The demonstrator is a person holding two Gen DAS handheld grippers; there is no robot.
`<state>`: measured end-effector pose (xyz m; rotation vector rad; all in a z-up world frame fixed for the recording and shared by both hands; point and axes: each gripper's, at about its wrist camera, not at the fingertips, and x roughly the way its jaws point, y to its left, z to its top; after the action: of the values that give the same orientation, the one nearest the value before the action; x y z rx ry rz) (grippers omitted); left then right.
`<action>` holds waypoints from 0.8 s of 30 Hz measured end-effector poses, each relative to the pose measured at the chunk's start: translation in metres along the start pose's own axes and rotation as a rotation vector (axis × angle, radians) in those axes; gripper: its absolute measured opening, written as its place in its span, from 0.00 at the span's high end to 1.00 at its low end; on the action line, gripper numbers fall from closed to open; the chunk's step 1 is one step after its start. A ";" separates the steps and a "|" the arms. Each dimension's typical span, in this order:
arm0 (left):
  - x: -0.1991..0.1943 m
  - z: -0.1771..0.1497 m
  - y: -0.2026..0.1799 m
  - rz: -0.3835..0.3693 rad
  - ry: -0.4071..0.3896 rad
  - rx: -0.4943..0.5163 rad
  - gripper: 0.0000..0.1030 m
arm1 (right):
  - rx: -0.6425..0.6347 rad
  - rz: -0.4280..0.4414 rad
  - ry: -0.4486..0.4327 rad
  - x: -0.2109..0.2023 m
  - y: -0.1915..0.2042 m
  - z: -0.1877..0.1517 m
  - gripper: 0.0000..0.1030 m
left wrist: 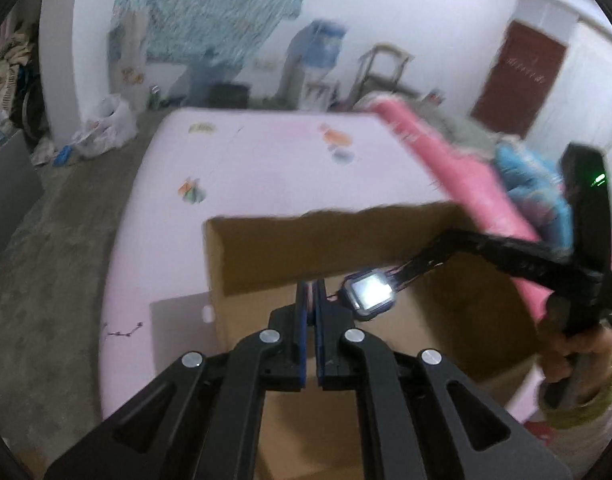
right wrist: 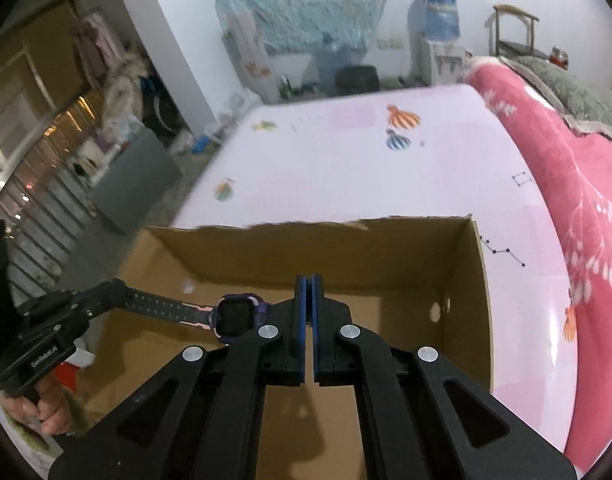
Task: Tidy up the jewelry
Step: 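Lift the smartwatch with the right gripper and release it inside the box, then move the right gripper back toward the beaded bracelets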
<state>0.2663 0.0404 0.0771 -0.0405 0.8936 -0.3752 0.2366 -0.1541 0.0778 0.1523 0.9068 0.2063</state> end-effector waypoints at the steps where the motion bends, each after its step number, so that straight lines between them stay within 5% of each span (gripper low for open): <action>1: 0.005 0.000 0.002 0.015 0.011 -0.001 0.97 | 0.000 -0.014 0.017 0.006 -0.002 0.000 0.93; 6: -0.002 -0.007 0.006 -0.007 0.006 -0.019 0.86 | 0.025 -0.026 -0.004 -0.009 -0.013 -0.007 0.85; 12: -0.058 -0.019 0.004 -0.011 -0.088 -0.010 0.47 | 0.039 -0.017 -0.141 -0.068 -0.006 -0.026 0.68; 17: -0.110 -0.050 0.006 0.013 -0.156 0.005 0.20 | 0.002 0.002 -0.299 -0.131 0.015 -0.069 0.40; 21: -0.126 -0.084 0.015 0.044 -0.140 -0.026 0.11 | -0.036 -0.001 -0.341 -0.157 0.027 -0.110 0.26; 24: -0.121 -0.115 0.021 0.078 -0.092 -0.054 0.08 | -0.052 -0.030 -0.287 -0.155 0.029 -0.145 0.20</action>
<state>0.1161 0.1148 0.0924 -0.0718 0.8120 -0.2738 0.0252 -0.1566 0.1144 0.1168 0.6173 0.1745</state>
